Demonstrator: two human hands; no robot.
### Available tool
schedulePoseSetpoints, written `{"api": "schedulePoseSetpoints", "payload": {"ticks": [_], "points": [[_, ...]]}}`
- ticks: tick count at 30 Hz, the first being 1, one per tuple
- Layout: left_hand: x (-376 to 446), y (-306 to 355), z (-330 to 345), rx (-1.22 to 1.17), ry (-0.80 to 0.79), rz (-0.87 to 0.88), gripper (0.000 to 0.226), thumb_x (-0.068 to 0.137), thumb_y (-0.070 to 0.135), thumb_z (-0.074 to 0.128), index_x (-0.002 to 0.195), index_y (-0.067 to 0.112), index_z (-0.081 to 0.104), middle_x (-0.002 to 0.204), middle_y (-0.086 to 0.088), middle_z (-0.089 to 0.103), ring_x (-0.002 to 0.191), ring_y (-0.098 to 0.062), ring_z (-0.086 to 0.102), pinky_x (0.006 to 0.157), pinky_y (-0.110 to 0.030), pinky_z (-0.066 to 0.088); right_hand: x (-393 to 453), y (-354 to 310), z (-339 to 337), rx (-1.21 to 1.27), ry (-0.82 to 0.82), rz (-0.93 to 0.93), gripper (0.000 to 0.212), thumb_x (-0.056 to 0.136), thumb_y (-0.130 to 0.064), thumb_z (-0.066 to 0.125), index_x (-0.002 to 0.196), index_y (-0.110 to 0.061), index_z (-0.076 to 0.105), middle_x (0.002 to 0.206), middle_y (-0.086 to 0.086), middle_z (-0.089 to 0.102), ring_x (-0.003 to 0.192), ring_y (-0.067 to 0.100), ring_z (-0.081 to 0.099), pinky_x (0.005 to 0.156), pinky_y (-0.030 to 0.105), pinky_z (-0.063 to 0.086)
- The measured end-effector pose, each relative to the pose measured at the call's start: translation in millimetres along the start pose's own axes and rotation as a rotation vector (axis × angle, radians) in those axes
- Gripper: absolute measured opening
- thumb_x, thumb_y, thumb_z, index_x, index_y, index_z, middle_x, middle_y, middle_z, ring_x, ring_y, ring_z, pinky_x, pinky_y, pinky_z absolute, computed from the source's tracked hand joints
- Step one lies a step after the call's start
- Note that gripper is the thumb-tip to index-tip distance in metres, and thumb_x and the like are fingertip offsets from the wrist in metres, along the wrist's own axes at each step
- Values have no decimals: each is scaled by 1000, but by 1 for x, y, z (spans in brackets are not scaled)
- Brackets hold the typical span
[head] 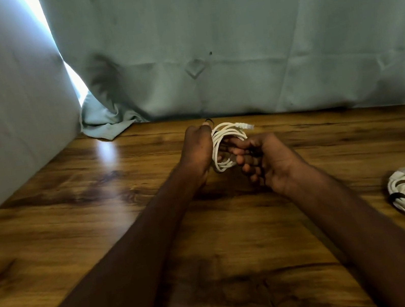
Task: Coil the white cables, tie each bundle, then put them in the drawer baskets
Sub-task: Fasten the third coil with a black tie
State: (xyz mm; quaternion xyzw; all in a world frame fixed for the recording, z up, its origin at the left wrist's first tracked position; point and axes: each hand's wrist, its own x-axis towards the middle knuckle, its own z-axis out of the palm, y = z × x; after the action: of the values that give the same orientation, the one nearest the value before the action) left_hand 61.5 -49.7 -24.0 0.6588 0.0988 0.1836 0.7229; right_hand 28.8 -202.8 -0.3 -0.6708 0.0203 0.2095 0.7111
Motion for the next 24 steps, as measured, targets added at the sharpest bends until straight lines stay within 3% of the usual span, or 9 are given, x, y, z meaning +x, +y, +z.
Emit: {"api": "schedulePoseSetpoints", "payload": {"ticks": [2,5,9,11,15,19,20,22,24], "points": [[1,2,-1,-5,16,-14,37,101,26,48,100,-8,62,73,-14,62,57,-23,59,50,-27,44,0,0,0,6,-32,0,26,96,-28,58,81,-16,75,63,-2,68,47,9,56,41,19,37],[4,2,-4,8,89,-4,31,104,26,49,89,0,58,70,-13,59,58,-26,58,52,-33,47,-4,1,3,-88,-26,-126,29,102,-30,57,91,-12,77,72,3,75,53,10,59,47,22,40],[7,1,-10,14,152,-10,27,101,31,51,88,7,54,84,-22,65,74,-37,68,70,-52,59,-1,10,5,-685,220,-670,23,103,-33,62,94,-22,79,69,-7,76,52,4,63,55,25,49],[18,-5,-16,20,197,-15,34,87,43,53,92,9,55,93,-24,69,83,-43,72,76,-61,60,-1,11,7,-813,256,-791,23,102,-38,63,90,-27,79,64,-13,73,54,3,66,64,29,55],[56,-34,-26,84,298,32,50,72,62,51,99,21,52,98,-18,68,87,-43,71,79,-64,59,-10,7,11,-582,156,-705,34,102,-37,64,79,-16,77,60,1,73,47,8,64,52,24,51],[5,7,-17,197,338,198,15,99,28,54,100,13,51,89,-1,60,84,-25,63,79,-39,53,-10,7,11,-259,190,-500,38,98,-37,70,75,-7,75,61,10,71,48,14,58,45,23,42],[4,7,-17,220,358,227,9,101,22,54,100,13,53,89,0,59,84,-23,61,78,-37,50,-7,9,11,-251,232,-524,36,95,-37,74,72,-9,74,60,8,70,50,13,58,48,24,43],[4,6,-17,201,330,236,7,99,26,55,93,23,53,89,-1,60,85,-31,66,79,-50,57,-2,9,10,-299,319,-666,34,90,-33,79,66,-10,72,60,6,67,54,14,58,55,28,46],[5,4,-17,200,273,233,10,100,28,54,89,28,51,88,-3,60,82,-35,69,68,-57,60,-1,7,11,-325,349,-818,30,87,-24,81,65,-7,70,65,9,67,61,21,62,62,31,49]]}}
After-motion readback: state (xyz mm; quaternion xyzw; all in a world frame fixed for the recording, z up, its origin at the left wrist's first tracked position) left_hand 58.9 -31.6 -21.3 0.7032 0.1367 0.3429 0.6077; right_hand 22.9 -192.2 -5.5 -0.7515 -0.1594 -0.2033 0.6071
